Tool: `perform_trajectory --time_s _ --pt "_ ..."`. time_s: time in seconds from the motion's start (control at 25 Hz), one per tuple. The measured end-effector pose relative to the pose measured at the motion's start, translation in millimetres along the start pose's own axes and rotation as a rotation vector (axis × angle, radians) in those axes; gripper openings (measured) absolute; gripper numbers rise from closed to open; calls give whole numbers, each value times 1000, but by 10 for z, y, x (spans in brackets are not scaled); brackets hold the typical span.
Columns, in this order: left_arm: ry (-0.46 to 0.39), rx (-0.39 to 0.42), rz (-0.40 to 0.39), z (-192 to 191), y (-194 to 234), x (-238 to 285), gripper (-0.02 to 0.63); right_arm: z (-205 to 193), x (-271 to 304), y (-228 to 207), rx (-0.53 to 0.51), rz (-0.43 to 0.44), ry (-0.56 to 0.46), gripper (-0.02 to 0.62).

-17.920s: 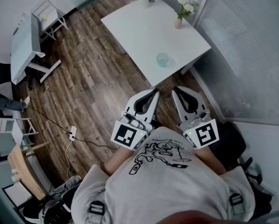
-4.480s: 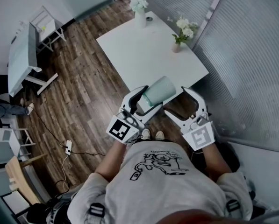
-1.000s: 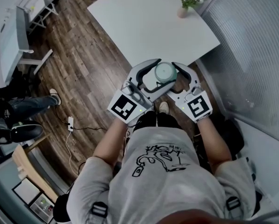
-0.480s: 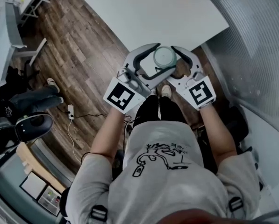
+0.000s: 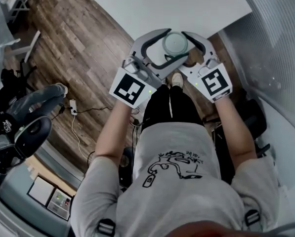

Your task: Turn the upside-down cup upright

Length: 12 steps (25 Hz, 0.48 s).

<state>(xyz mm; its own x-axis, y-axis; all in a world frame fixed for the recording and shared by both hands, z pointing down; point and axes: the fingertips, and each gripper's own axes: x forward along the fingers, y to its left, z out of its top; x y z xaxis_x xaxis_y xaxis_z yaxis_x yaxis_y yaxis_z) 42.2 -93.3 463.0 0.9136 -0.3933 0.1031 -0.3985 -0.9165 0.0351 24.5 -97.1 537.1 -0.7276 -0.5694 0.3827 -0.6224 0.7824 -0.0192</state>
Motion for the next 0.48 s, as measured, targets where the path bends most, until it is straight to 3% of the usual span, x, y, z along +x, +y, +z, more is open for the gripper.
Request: perform_trajectory --time_s 0.48 --pt "36 12 3 -653 338 132 284 -552 502 -190 22 9 114 360"
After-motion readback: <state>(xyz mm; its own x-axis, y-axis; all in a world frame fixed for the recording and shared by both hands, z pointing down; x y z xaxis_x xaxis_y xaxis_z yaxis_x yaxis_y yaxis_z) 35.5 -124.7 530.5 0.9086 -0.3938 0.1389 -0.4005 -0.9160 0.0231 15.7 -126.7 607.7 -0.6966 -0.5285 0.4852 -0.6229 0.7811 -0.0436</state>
